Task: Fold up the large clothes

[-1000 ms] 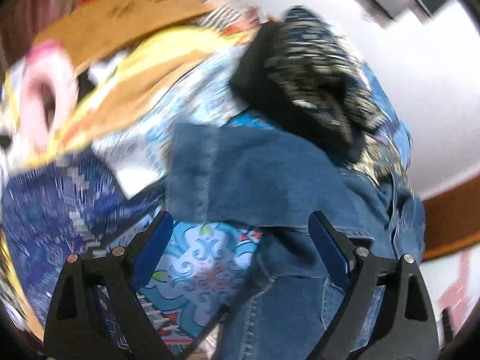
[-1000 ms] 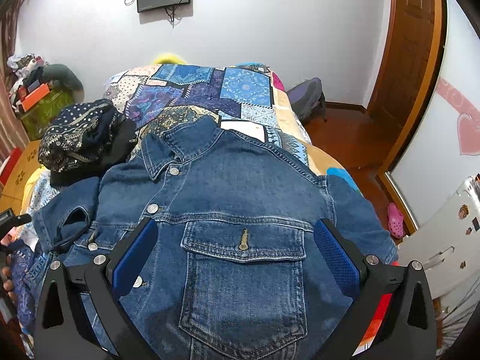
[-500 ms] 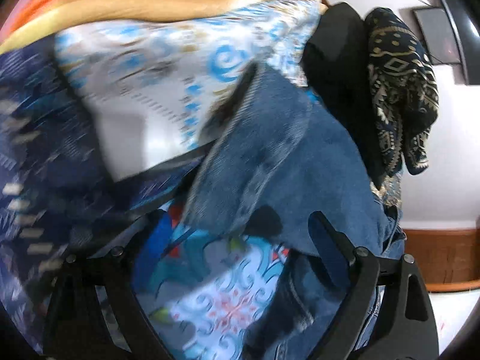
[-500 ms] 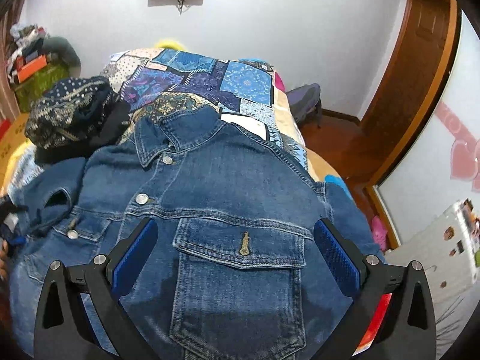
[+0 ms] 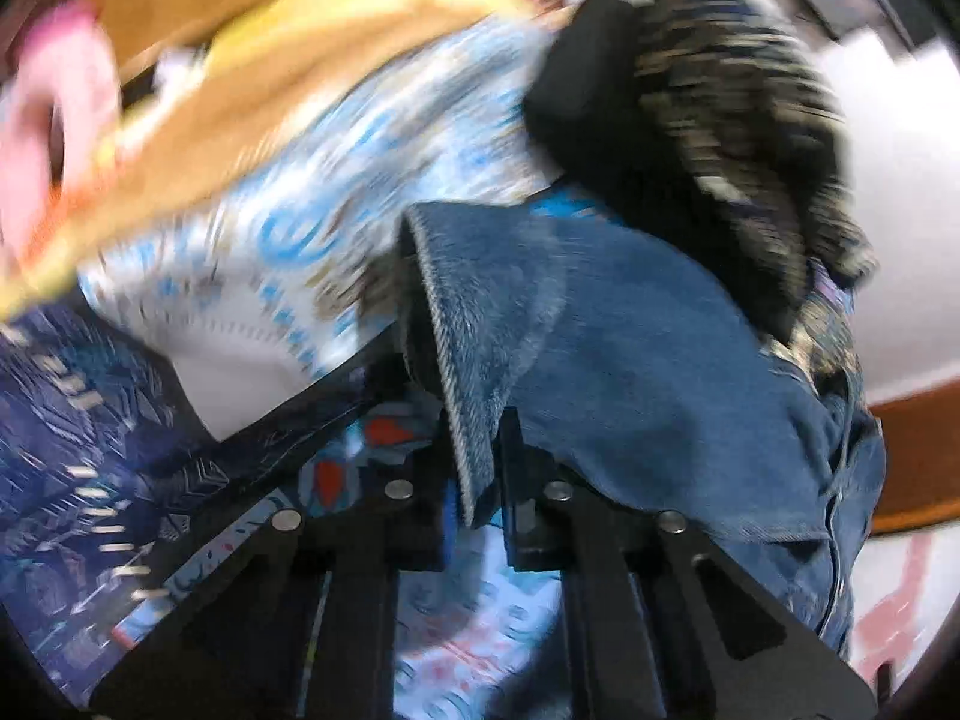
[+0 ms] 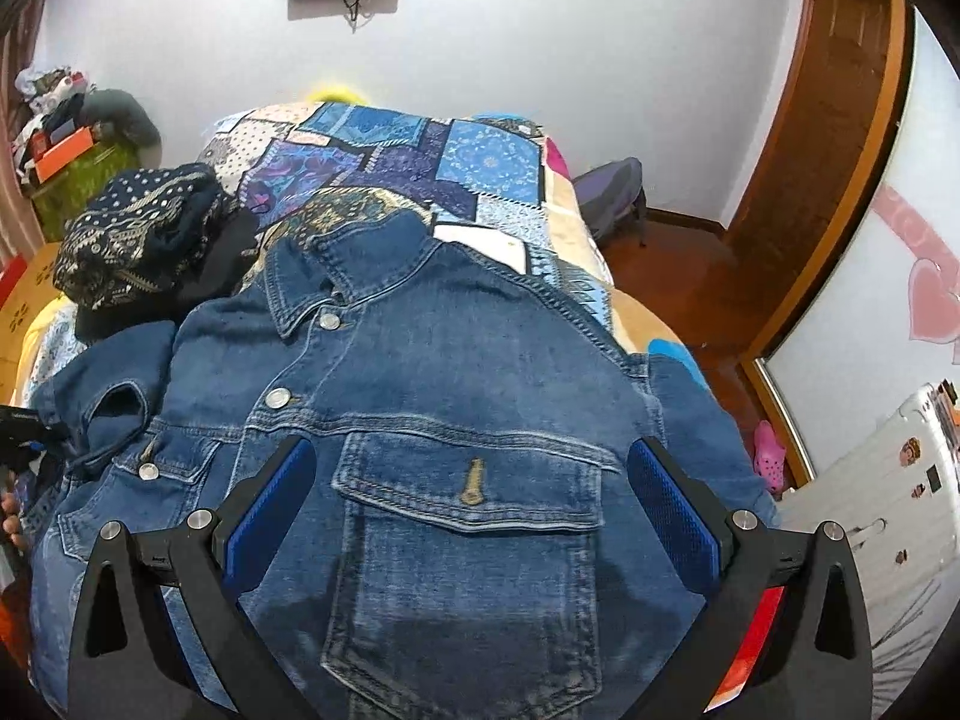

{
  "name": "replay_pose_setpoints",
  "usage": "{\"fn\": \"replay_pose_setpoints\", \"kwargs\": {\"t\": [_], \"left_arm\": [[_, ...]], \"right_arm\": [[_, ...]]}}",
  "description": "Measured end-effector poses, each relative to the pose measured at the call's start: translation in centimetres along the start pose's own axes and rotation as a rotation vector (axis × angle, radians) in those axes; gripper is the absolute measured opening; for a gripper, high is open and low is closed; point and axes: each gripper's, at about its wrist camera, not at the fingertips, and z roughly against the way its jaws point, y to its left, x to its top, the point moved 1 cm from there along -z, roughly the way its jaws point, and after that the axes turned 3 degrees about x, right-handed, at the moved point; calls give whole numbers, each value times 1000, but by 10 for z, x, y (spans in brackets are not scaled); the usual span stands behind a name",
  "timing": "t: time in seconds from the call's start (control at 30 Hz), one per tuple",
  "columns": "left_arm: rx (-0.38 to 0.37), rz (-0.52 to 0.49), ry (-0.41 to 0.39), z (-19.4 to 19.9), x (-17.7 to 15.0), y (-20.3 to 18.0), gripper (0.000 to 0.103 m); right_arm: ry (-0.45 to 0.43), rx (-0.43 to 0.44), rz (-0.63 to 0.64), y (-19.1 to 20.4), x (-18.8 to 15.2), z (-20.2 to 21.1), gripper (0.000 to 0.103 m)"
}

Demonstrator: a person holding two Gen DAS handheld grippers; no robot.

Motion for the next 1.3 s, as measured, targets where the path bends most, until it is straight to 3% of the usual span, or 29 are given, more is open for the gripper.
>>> {"fn": "replay_pose_setpoints", "kwargs": {"t": [0.17, 0.27, 0.4, 0.6, 0.77, 0.9, 1.17, 1.3], "left_arm": [[-80, -194, -138, 66, 6, -73, 5], [-241, -311, -199, 109, 16, -130, 3], [-439, -453, -194, 156, 14, -192, 3], [-598, -651, -142, 192, -19, -287, 3], [-659, -805, -54, 191, -72, -349, 3], [-646, -911, 58, 166, -117, -375, 3], [-573, -1046, 227, 117, -183, -388, 3], [-573, -1100, 231, 119, -198, -392, 7]], "right_arm": [[-28, -17, -26, -12, 3, 7, 103], [-49, -4, -39, -15, 6, 13, 103], [-74, 6, -54, -21, 8, 20, 103], [-100, -8, -90, -38, 9, 26, 103], [-117, -10, -133, -59, 9, 34, 103], [-113, -4, -177, -77, 6, 37, 103], [-73, 13, -242, -101, -6, 31, 103], [-62, 8, -248, -106, -12, 31, 103]]}}
